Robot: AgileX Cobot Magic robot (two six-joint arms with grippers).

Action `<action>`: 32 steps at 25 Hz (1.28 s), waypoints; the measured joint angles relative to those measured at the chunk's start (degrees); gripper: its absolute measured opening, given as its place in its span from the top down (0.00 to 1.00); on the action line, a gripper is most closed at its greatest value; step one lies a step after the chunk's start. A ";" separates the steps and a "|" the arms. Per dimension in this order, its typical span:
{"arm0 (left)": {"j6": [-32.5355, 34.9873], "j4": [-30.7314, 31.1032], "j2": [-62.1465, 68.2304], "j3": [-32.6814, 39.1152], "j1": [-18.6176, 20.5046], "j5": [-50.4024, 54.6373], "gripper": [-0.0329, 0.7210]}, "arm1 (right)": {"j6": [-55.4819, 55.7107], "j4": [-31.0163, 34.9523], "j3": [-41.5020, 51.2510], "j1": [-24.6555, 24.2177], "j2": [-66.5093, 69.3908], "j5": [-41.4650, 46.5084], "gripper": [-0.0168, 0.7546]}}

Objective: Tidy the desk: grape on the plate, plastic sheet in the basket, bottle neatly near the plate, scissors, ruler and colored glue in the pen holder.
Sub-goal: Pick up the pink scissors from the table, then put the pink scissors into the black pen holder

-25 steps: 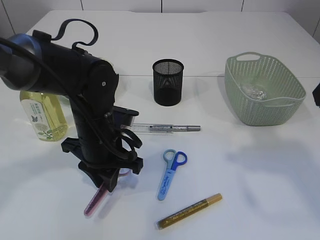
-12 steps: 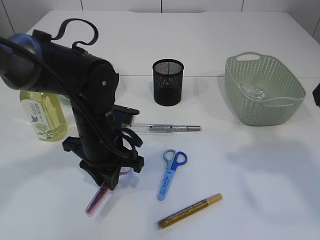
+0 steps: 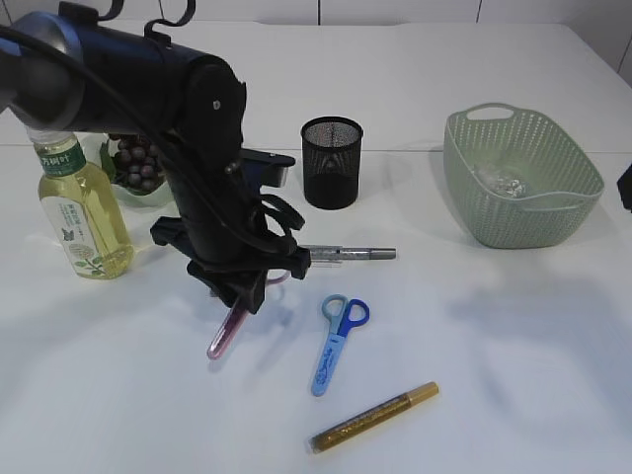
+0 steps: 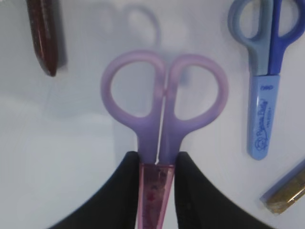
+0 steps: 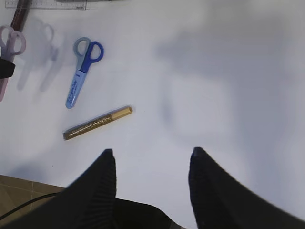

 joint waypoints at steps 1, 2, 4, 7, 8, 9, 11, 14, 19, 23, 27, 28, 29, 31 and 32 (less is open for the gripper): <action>0.00 0.00 0.00 -0.48 0.00 0.18 0.75 | 0.00 0.00 0.00 0.00 0.00 0.00 0.46; 0.00 0.00 0.00 -1.00 0.00 0.21 0.75 | 0.00 0.00 0.00 0.00 0.00 0.00 0.46; 0.00 0.03 0.00 -1.73 0.00 0.45 0.75 | 0.00 0.00 0.00 0.00 0.00 0.00 0.46; 0.00 0.26 0.00 -2.59 0.00 0.42 0.75 | 0.00 0.00 0.00 0.00 0.00 0.00 0.46; 0.00 0.39 0.00 -2.89 0.00 0.12 0.75 | 0.00 0.00 0.00 0.00 0.00 0.00 0.46; 0.00 0.52 0.00 -3.27 0.00 -0.21 0.75 | 0.00 0.00 0.00 0.00 0.00 0.00 0.46; 0.00 1.11 0.00 -3.84 0.00 -1.96 0.75 | 0.00 0.00 0.00 0.00 0.00 0.00 0.46; 0.00 1.11 0.00 -5.07 0.00 -5.57 0.75 | 0.00 0.00 0.00 0.00 0.00 0.00 0.46; 0.00 3.47 0.00 -7.47 0.00 -12.57 0.75 | 0.00 0.00 0.00 0.00 0.00 0.00 0.46; 0.00 5.99 0.00 -8.46 0.00 -18.78 0.75 | 0.00 0.00 0.00 0.00 0.00 0.00 0.46; 0.00 7.73 0.00 -8.46 0.00 -24.83 0.75 | 0.00 -0.21 0.00 0.00 0.00 0.00 0.46; 0.00 8.17 0.00 -8.46 0.00 -26.77 0.75 | 0.00 -0.21 0.00 0.00 0.00 0.00 0.46; 0.00 8.55 0.00 -8.46 0.00 -28.77 0.75 | 0.00 -0.34 0.00 0.00 0.00 0.00 0.46; 0.00 9.69 0.00 -8.46 0.00 -32.94 0.75 | 0.00 -0.60 0.00 0.00 0.00 0.00 0.46; 0.00 10.33 0.00 -8.46 0.00 -35.36 0.75 | 0.00 -0.73 0.00 0.00 0.00 0.00 0.46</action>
